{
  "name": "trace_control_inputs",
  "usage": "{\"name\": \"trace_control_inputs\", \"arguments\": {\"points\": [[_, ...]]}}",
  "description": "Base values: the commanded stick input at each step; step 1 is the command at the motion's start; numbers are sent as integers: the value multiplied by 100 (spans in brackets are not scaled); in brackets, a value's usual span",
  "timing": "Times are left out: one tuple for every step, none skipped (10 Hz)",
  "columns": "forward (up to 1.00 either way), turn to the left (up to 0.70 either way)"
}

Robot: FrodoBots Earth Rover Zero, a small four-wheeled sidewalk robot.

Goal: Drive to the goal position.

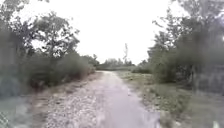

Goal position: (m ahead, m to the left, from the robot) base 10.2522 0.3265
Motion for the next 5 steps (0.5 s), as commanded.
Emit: {"name": "trace_control_inputs", "arguments": {"points": [[100, 27], [100, 27], [100, 27], [100, 11], [100, 0]]}}
